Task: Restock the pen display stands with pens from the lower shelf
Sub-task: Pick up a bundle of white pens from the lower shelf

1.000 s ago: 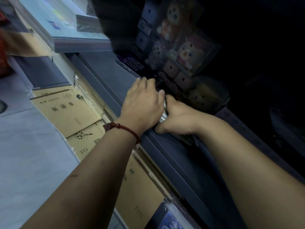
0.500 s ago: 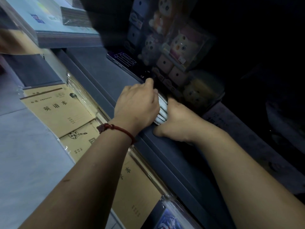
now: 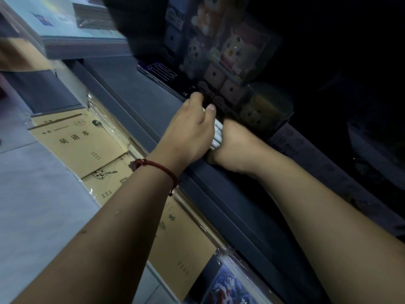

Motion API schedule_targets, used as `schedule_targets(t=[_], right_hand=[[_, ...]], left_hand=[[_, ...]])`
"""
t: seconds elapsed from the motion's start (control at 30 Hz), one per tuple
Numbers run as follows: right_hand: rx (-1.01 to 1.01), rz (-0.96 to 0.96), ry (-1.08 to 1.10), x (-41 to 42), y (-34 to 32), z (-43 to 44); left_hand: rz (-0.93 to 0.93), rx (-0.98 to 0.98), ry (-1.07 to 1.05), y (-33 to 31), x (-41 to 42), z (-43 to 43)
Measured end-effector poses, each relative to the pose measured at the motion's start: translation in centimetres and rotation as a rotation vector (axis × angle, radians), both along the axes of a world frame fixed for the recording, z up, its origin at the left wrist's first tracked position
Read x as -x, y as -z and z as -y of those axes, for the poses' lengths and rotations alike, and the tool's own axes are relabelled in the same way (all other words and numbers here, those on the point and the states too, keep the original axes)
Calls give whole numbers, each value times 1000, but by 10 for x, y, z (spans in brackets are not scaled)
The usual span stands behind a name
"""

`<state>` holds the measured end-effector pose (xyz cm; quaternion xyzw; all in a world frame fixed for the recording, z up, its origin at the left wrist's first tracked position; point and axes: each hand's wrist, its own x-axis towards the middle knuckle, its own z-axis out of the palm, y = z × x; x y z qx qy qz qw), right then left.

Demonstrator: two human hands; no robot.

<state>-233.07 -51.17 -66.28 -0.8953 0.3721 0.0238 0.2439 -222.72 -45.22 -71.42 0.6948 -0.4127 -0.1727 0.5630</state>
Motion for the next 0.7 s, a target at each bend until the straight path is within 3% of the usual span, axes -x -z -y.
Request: schedule_targets(t=[0.27,0.4,0.53,0.7], right_hand=[[55,-50,75,-2,-3,-2],[56,-131,100,2,-13,-3],[44,-37,159,7,-8,-14],[-152,64,314,24,-13,-14]], left_hand=[[-427,236,-196,5,-5,-15],[-464,242,-209,6,5,-23],[-659,301,-353,4,13,-28],[-852,323,-256,-2,23,-36]])
